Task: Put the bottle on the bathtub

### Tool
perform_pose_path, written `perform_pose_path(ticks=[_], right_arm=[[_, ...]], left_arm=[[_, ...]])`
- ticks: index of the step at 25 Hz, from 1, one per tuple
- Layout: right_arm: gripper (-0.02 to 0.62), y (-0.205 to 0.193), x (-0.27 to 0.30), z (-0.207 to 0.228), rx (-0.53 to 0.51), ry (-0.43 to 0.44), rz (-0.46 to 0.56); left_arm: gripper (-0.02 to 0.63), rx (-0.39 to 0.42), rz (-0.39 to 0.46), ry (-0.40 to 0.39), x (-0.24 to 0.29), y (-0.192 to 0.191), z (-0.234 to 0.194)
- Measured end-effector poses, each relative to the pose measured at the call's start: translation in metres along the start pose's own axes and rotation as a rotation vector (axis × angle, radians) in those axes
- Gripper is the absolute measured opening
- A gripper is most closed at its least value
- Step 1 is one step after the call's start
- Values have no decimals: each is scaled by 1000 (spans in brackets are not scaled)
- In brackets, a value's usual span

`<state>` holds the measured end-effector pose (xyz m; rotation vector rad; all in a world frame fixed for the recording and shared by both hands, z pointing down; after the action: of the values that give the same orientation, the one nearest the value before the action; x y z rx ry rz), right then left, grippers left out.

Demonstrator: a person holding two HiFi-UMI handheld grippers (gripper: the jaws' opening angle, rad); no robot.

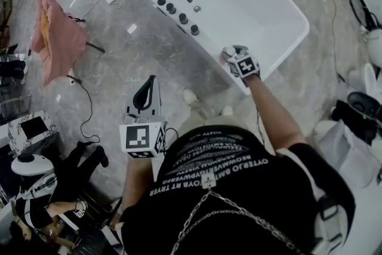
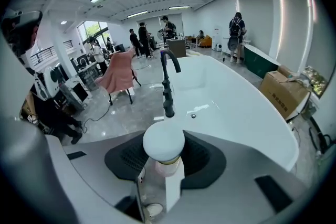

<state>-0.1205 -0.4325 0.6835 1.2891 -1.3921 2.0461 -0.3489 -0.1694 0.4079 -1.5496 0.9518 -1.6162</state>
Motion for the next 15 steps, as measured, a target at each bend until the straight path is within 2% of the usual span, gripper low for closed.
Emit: perform_pose_path(ticks=[3, 6, 10, 15], right_arm=[[155, -7, 3, -9, 10, 33, -33], [155, -12, 13, -10, 4, 22, -58], [155, -16, 16, -12, -6, 9, -46], [156, -15, 18, -21, -66, 28, -46]], left_arm=[[6, -5, -8, 1, -1, -2, 0], [6, -13, -15, 3, 1, -5, -6], [6, -11, -16, 4, 0, -7, -5], [6, -5, -8, 5, -2, -5, 3]])
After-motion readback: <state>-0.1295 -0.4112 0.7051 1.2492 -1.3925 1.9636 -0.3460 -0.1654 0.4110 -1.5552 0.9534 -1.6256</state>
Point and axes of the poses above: the fingertips, and each gripper's own axes: x forward along the fingers, z to its right, y out of its top, the point moved 10 cm from there along -x, backward along the fingers, and after that the axes turned 1 degree about -z, right-handed, at the moved point
